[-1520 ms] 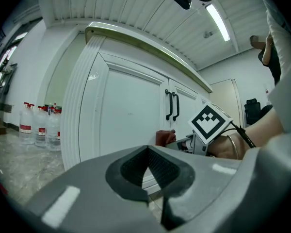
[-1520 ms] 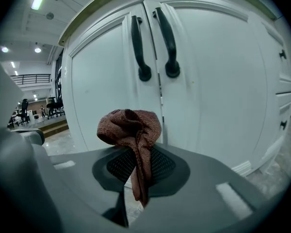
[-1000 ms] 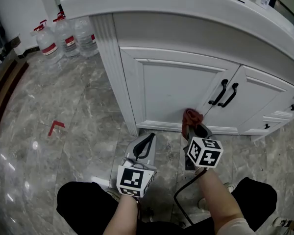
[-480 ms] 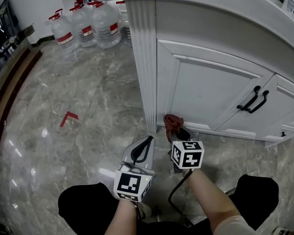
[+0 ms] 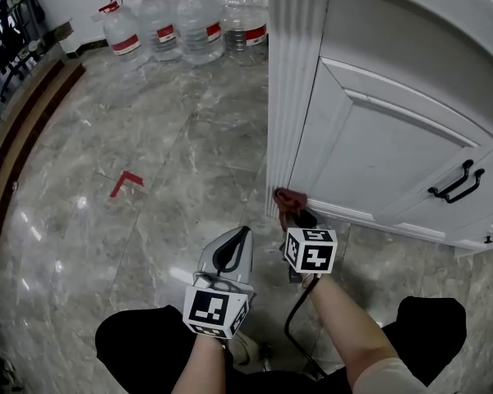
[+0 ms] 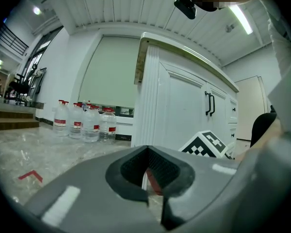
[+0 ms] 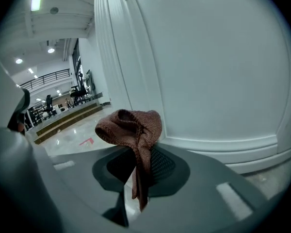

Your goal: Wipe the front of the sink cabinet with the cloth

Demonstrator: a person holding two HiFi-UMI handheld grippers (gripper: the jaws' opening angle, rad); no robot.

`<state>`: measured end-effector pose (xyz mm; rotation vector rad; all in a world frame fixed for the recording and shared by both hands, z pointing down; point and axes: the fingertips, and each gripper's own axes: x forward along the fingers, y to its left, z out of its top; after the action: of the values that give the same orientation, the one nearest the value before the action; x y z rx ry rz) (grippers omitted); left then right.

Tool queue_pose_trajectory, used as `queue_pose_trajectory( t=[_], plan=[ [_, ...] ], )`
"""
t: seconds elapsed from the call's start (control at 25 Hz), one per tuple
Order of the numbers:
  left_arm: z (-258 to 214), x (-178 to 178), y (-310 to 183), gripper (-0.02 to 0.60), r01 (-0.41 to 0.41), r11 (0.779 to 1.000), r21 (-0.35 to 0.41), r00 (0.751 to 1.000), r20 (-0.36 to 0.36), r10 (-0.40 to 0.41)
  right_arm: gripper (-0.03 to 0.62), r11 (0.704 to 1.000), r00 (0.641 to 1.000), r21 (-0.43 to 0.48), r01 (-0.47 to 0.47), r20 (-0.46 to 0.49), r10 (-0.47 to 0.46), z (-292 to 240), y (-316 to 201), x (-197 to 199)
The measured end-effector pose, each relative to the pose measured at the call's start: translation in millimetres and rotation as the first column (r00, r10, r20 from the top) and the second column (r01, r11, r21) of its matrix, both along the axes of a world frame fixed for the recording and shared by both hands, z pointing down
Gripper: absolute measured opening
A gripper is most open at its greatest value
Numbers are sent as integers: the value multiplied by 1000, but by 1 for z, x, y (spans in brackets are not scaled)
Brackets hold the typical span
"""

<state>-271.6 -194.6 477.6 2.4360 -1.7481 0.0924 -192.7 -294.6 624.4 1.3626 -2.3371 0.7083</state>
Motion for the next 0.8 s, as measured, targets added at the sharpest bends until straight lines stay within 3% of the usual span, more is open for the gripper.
queue_pose_trajectory(
  t=[0.24,0.8],
  plan=[
    [1,24,-2,0,-57,998,9,998,-4,57,87,999,999,-13,-51,-11,50,6,-3,24],
    [7,95,-20,0,-158,987,5,987,-28,158,87,983,981,-2,-184,-62,184,4,4,137]
  ],
)
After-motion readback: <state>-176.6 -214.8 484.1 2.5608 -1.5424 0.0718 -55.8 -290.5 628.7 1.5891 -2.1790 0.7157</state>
